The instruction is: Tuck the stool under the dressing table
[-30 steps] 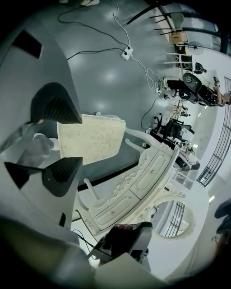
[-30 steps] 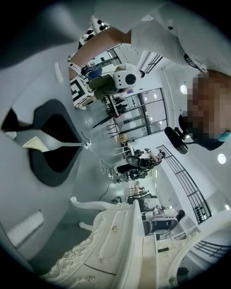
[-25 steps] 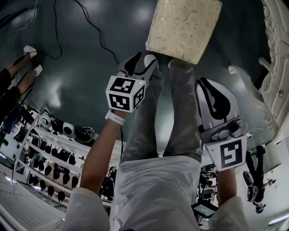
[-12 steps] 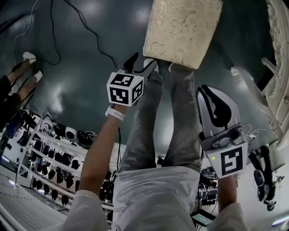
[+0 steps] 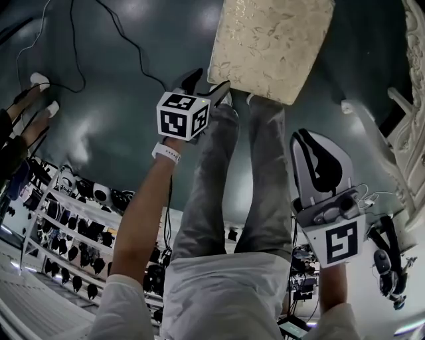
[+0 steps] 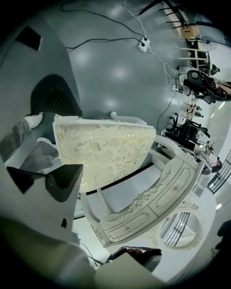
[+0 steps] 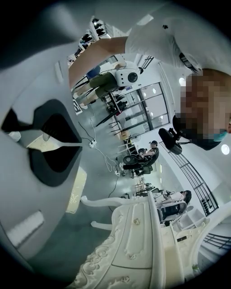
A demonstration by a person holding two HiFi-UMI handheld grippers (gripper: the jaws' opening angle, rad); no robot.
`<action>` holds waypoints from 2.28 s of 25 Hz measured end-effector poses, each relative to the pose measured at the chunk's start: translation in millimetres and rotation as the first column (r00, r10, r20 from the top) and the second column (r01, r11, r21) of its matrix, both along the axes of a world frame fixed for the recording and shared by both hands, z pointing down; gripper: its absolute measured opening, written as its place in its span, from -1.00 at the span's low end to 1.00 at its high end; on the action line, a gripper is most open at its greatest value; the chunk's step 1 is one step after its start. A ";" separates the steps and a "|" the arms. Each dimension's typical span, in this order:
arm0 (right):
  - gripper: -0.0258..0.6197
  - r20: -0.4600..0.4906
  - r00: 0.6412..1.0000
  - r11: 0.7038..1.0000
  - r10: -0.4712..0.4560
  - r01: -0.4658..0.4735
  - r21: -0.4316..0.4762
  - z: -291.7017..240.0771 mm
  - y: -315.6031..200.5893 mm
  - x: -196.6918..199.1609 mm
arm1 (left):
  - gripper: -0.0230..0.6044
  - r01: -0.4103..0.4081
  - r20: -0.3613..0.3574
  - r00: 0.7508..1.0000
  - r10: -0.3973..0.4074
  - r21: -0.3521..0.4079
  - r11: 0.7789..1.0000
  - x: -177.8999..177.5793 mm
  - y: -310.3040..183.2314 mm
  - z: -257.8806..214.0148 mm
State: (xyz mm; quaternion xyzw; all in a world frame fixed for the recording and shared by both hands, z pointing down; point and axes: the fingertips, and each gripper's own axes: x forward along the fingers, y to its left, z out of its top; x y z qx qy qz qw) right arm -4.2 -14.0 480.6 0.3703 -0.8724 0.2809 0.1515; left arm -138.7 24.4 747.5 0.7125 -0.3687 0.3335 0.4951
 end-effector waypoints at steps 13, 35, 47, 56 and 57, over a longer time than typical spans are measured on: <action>-0.82 0.014 0.999 0.999 0.049 -0.049 -0.010 13.7 -2.7 17.6 | 0.12 -0.053 -0.073 0.996 0.050 -0.040 0.998 11.0 2.3 33.3; -0.82 0.023 0.994 0.994 0.105 -0.104 -0.025 14.3 -6.0 24.6 | 0.11 -0.006 -0.041 0.999 0.002 -0.095 0.995 3.6 4.3 30.5; -0.82 0.008 0.988 0.987 0.156 -0.156 -0.026 23.3 44.2 -13.4 | 0.09 0.009 -0.087 0.996 -0.012 -0.033 0.999 20.9 -2.4 40.7; -0.82 0.021 0.978 0.978 0.207 -0.207 -0.013 34.0 76.5 -26.8 | 0.09 -0.053 -0.085 0.995 0.051 -0.014 0.999 11.4 -1.9 52.6; -0.82 0.023 0.977 0.977 0.212 -0.212 -0.012 33.1 76.8 -25.3 | 0.09 -0.057 -0.085 0.995 0.056 -0.013 0.998 12.9 -4.0 52.2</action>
